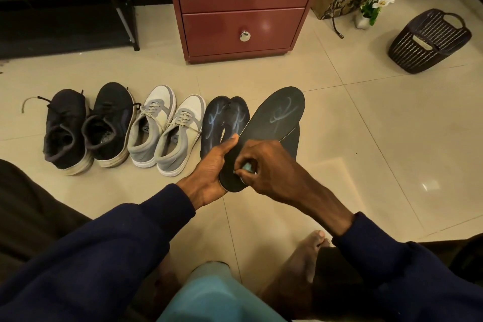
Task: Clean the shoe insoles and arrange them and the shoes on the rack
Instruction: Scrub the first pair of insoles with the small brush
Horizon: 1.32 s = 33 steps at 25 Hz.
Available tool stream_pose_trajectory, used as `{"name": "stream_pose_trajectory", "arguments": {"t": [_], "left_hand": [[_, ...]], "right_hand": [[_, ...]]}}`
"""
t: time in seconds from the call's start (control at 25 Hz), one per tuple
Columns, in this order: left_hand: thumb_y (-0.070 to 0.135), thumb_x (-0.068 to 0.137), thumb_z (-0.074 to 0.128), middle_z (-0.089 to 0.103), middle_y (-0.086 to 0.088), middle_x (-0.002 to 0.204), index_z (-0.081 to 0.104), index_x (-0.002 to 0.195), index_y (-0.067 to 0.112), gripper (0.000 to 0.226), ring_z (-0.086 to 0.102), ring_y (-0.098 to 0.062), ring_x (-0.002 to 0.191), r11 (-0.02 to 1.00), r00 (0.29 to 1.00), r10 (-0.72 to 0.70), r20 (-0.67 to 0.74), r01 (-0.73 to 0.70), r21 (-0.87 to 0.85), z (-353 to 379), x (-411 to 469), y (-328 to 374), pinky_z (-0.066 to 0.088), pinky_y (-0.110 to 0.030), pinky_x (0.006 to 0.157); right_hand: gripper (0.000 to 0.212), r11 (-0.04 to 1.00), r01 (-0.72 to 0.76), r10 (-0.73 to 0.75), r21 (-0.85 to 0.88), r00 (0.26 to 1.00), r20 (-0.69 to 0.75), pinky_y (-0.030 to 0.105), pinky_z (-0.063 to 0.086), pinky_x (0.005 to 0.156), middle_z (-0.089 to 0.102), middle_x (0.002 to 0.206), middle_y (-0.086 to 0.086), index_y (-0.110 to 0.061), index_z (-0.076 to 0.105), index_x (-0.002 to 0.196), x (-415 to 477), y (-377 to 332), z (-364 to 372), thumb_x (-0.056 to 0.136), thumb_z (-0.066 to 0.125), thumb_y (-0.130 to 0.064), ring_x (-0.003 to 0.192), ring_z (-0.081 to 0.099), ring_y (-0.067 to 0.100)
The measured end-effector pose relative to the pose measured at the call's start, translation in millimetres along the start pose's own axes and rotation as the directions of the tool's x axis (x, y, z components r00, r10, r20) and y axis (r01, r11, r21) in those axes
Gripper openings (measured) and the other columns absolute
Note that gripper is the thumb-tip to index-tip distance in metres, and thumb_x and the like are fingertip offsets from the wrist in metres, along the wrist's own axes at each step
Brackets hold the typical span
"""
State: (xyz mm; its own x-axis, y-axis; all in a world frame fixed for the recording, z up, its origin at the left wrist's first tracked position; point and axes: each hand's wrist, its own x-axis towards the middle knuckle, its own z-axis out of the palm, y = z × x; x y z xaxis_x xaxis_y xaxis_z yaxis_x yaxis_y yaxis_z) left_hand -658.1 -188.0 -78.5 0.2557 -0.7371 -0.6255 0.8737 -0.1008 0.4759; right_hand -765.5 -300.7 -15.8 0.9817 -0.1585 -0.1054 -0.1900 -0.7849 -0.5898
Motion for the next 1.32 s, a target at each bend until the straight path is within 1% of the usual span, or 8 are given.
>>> {"name": "stream_pose_trajectory", "arguments": {"t": [0.12,0.28,0.48,0.68,0.76,0.96,1.2,1.32], "left_hand": [[0.045,0.101,0.059,0.071,-0.015,0.117,0.068,0.126,0.013,0.041,0.07,-0.029,0.092,1.0,0.999,-0.024,0.027,0.024,0.003,4,-1,-1,0.056,-0.045,0.082],[0.044,0.102,0.056,0.067,-0.021,0.125,0.061,0.139,0.009,0.051,0.068,-0.033,0.1,0.998,0.996,-0.045,0.071,0.042,0.049,9,-5,-1,0.057,-0.044,0.08],[0.041,0.102,0.059,0.071,-0.015,0.114,0.068,0.123,0.013,0.037,0.071,-0.027,0.09,0.998,0.998,-0.057,0.022,0.057,-0.016,6,-6,-3,0.058,-0.044,0.079],[0.044,0.104,0.054,0.065,-0.024,0.132,0.06,0.139,0.008,0.051,0.068,-0.034,0.1,0.996,0.994,-0.076,0.078,0.072,0.057,12,-7,-3,0.059,-0.044,0.078],[0.043,0.103,0.056,0.067,-0.022,0.127,0.062,0.137,0.007,0.049,0.067,-0.033,0.1,0.997,0.996,-0.066,0.062,0.064,0.043,8,-7,-3,0.058,-0.045,0.08],[0.039,0.102,0.056,0.071,-0.009,0.086,0.075,0.086,0.012,0.037,0.07,-0.021,0.073,0.996,0.996,-0.089,0.017,0.089,-0.011,5,-5,-2,0.058,-0.035,0.068],[0.04,0.103,0.055,0.071,-0.016,0.11,0.067,0.123,0.011,0.037,0.069,-0.03,0.089,0.999,0.997,-0.05,0.066,0.051,-0.006,12,-9,3,0.055,-0.044,0.078],[0.041,0.102,0.056,0.07,-0.013,0.107,0.068,0.12,0.012,0.035,0.07,-0.026,0.084,0.999,0.997,-0.045,0.056,0.045,-0.008,5,-6,3,0.057,-0.042,0.075]], "right_hand": [[0.006,0.999,-0.029,0.021,-0.045,0.985,-0.172,0.024,0.052,0.071,0.066,0.091,0.002,-0.014,0.076,0.089,9,16,-10,0.083,0.077,-0.012,0.081,0.062,0.015],[0.005,0.974,-0.211,0.145,-0.079,0.856,-0.496,0.029,0.053,0.073,0.067,0.092,0.005,-0.013,0.074,0.09,15,39,-15,0.085,0.074,-0.01,0.081,0.063,0.019],[0.012,0.997,0.022,-0.009,0.068,0.982,-0.187,0.018,0.055,0.075,0.069,0.095,0.002,-0.014,0.077,0.095,4,11,0,0.083,0.08,-0.015,0.084,0.063,0.01],[0.006,0.974,-0.226,0.192,-0.017,0.862,-0.468,0.022,0.052,0.073,0.068,0.093,0.002,-0.015,0.076,0.09,16,46,-22,0.084,0.076,-0.013,0.081,0.063,0.014],[0.006,0.971,-0.229,0.233,0.063,0.868,-0.438,0.022,0.055,0.074,0.07,0.093,0.001,-0.015,0.076,0.09,12,39,-14,0.084,0.078,-0.016,0.08,0.063,0.011],[0.011,0.994,0.053,-0.047,0.092,0.996,-0.074,0.017,0.054,0.075,0.072,0.092,-0.003,-0.017,0.079,0.088,-3,-14,4,0.079,0.079,-0.011,0.081,0.064,0.007],[0.008,0.988,-0.152,0.129,-0.034,0.919,-0.372,0.019,0.049,0.071,0.067,0.093,0.002,-0.015,0.076,0.09,7,23,-14,0.083,0.079,-0.013,0.082,0.062,0.015],[0.01,0.996,0.001,0.005,0.086,0.997,-0.072,0.017,0.055,0.071,0.068,0.093,-0.002,-0.015,0.079,0.091,-2,0,-4,0.081,0.08,-0.013,0.08,0.063,0.008]]}}
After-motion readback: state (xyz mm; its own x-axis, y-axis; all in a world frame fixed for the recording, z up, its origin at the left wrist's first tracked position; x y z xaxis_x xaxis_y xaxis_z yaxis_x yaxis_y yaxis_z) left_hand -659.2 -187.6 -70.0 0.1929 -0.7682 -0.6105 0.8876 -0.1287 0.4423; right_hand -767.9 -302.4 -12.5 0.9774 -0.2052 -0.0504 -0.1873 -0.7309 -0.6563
